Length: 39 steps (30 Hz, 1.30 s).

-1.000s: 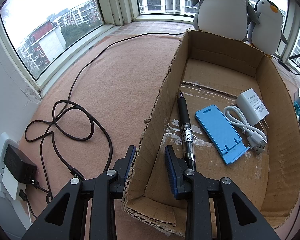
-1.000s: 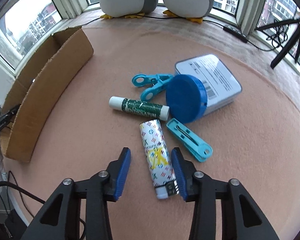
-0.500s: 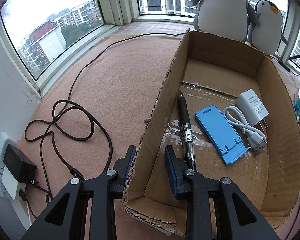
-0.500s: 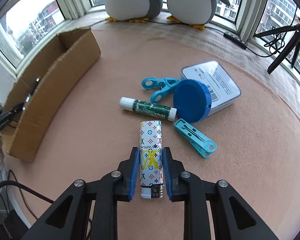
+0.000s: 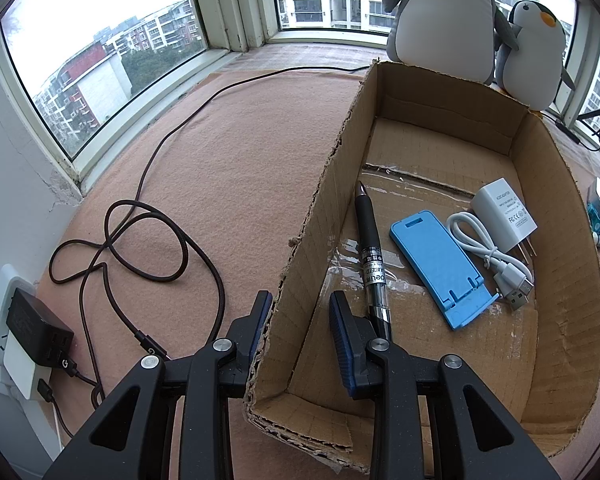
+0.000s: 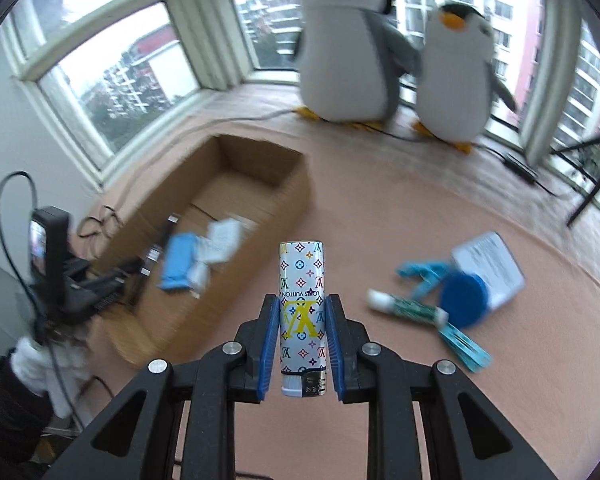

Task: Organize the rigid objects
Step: 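Carry the power bank into the box and release it beside the phone stand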

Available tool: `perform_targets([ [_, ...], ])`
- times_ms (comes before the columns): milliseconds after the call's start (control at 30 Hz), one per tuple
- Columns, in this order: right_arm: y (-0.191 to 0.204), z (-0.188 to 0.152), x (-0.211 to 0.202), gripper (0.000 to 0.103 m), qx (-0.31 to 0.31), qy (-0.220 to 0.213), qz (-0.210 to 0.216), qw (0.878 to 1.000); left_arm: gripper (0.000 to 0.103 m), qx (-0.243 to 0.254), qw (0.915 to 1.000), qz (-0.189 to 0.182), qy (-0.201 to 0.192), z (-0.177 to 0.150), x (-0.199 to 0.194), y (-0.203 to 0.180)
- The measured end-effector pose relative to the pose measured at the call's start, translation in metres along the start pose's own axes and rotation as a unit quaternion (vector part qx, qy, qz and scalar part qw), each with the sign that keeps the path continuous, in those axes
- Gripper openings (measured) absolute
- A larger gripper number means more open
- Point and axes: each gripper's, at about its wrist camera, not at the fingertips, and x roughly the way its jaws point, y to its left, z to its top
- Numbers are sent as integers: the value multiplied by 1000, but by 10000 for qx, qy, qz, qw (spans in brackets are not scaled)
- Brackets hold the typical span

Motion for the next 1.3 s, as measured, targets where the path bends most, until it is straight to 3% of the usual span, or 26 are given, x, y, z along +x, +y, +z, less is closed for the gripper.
perform_targets([
  [233,50,20,17,21,-306,18,483,9984,31,-5,10000,-2,-2,0,0,0],
  [533,100,17,47,21,-586,317,866,9940,31,1,10000,-5,-1,0,0,0],
  [900,117,4,76,21,-685,672,888,9914,31,2,10000,-6,-3,0,0,1],
  [1233,118,4,82,22,-724,702,843,9913,31,-2,10000,-6,-4,0,0,1],
  [1300,118,4,81,31,-715,682,831,9916,31,-2,10000,-3,-6,0,0,1],
])
